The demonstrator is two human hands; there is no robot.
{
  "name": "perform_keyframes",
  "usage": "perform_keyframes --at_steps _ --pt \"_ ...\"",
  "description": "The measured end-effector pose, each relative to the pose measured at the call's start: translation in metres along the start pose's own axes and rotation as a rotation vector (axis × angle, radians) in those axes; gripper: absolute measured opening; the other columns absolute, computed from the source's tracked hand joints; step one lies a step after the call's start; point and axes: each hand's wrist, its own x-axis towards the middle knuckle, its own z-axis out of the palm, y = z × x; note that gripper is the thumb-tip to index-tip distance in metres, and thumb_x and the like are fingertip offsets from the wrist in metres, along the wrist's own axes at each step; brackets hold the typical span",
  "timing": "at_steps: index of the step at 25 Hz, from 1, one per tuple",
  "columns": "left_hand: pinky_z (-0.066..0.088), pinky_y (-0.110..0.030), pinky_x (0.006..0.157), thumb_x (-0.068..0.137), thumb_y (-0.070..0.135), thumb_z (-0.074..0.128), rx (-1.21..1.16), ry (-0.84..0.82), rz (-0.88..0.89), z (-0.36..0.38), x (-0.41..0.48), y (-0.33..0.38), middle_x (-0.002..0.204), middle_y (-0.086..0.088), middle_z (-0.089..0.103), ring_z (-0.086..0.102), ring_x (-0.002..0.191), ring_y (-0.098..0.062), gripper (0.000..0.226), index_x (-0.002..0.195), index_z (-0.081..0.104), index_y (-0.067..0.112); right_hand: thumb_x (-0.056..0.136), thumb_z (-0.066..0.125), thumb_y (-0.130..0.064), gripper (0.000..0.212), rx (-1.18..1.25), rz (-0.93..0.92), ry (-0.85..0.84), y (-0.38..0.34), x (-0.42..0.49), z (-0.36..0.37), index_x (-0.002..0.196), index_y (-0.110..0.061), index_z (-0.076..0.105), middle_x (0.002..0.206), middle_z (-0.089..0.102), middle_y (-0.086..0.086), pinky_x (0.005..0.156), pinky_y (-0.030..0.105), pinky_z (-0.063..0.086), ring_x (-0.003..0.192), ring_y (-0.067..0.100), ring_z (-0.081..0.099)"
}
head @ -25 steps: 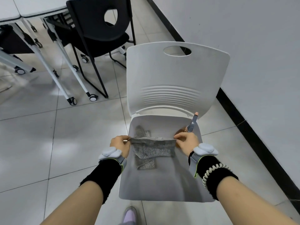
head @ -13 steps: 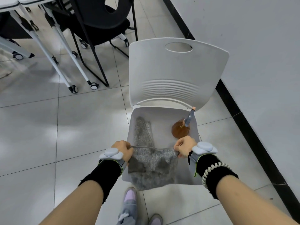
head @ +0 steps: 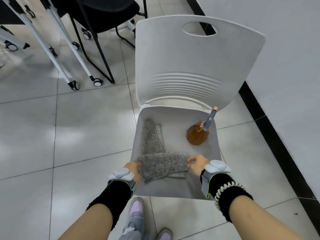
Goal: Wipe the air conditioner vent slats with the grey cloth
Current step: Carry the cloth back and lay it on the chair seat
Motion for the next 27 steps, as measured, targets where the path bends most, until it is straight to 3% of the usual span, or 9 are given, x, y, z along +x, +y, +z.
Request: perform_keyframes --at_steps 6,11,15,17,19,22,24,27 --pt "0.05 -0.039 0.087 0.081 0.01 0.055 -0.088 0.282 0.074 0.01 0.022 0.005 0.127 -0.013 0.047 0.055 0.108 -0.033 0.038 0.119 0.054 0.013 0.089 0.057 -0.006 0.037 0.081 -0.091 0.122 0.004 0.029 0.022 0.126 -0.007 0.054 0.13 0.06 0.012 0.098 0.028 0.042 0.118 0.027 0.056" --pt "0.048 -0.039 0.088 0.083 0.02 0.058 0.038 0.248 0.067 0.018 0.043 0.004 0.122 -0.01 0.051 0.046 0.113 -0.03 0.037 0.118 0.05 0.017 0.085 0.059 0.001 0.049 0.087 -0.222 0.174 0.003 0.055 0.035 0.131 -0.009 0.048 0.132 0.056 0.011 0.104 0.029 0.038 0.124 0.027 0.049" --pt "0.047 -0.036 0.077 0.084 0.022 0.055 -0.065 0.306 0.069 0.013 0.045 0.002 0.106 -0.012 0.06 0.057 0.101 -0.032 0.018 0.101 0.06 0.016 0.083 0.062 -0.019 0.026 -0.167 -0.167 0.131 -0.001 0.058 0.036 0.108 -0.021 0.063 0.114 0.064 0.007 0.093 0.031 0.045 0.117 0.027 0.049" --pt "0.046 -0.034 0.07 0.082 0.024 0.056 -0.087 0.343 0.047 0.006 0.042 0.001 0.102 -0.009 0.061 0.06 0.095 -0.033 0.015 0.096 0.061 0.019 0.081 0.061 -0.019 0.012 -0.195 -0.14 0.12 -0.006 0.052 0.033 0.092 -0.021 0.066 0.111 0.065 0.011 0.088 0.031 0.047 0.109 0.029 0.054" --pt "0.043 -0.03 0.064 0.079 0.025 0.056 -0.107 0.333 0.006 -0.007 0.039 -0.001 0.096 -0.009 0.067 0.063 0.088 -0.034 0.013 0.091 0.06 0.023 0.08 0.06 -0.013 0.018 -0.08 -0.115 0.143 -0.017 0.046 0.025 0.097 -0.015 0.067 0.11 0.067 0.015 0.085 0.032 0.049 0.098 0.031 0.06" --pt "0.04 -0.027 0.06 0.078 0.024 0.054 -0.122 0.299 -0.029 -0.026 0.033 -0.006 0.09 -0.011 0.07 0.064 0.081 -0.035 0.011 0.088 0.06 0.025 0.08 0.058 -0.013 0.013 0.014 -0.143 0.163 -0.045 0.035 0.005 0.091 -0.017 0.063 0.102 0.069 0.017 0.069 0.029 0.043 0.078 0.029 0.053" --pt "0.041 -0.026 0.058 0.078 0.022 0.054 -0.129 0.329 -0.02 -0.047 0.03 -0.005 0.087 -0.012 0.071 0.064 0.076 -0.035 0.012 0.087 0.061 0.026 0.08 0.059 -0.014 0.011 0.037 -0.15 0.171 -0.065 0.03 -0.009 0.09 -0.017 0.061 0.1 0.069 0.015 0.066 0.026 0.038 0.082 0.032 0.057" --pt "0.04 -0.027 0.057 0.078 0.019 0.053 -0.166 0.441 0.006 -0.093 0.034 0.011 0.084 -0.014 0.07 0.061 0.07 -0.033 0.014 0.087 0.06 0.026 0.077 0.063 -0.013 0.018 0.064 -0.103 0.136 -0.079 0.019 -0.019 0.095 -0.013 0.063 0.095 0.065 0.01 0.073 0.029 0.047 0.086 0.029 0.06"
